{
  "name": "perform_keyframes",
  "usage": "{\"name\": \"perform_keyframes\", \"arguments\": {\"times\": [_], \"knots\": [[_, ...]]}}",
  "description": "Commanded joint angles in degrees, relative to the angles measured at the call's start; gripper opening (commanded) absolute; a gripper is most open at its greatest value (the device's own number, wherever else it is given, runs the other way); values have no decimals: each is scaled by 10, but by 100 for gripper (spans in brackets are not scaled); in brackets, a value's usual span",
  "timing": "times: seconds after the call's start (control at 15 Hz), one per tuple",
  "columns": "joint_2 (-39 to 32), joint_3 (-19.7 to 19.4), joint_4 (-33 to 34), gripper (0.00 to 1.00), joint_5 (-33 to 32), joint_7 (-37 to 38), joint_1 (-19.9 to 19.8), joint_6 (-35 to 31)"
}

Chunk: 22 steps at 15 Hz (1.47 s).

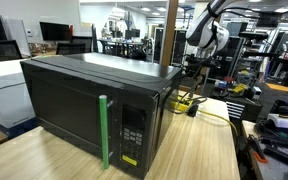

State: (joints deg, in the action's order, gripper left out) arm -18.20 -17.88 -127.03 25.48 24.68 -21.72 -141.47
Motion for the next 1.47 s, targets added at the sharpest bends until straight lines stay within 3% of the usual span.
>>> {"name": "perform_keyframes", "arguments": {"times": [0.0,1.4], "knots": [[-5,0,10,100,24,-27,-16,50],[-29,-6,7,100,48,-34,-18,62]]}}
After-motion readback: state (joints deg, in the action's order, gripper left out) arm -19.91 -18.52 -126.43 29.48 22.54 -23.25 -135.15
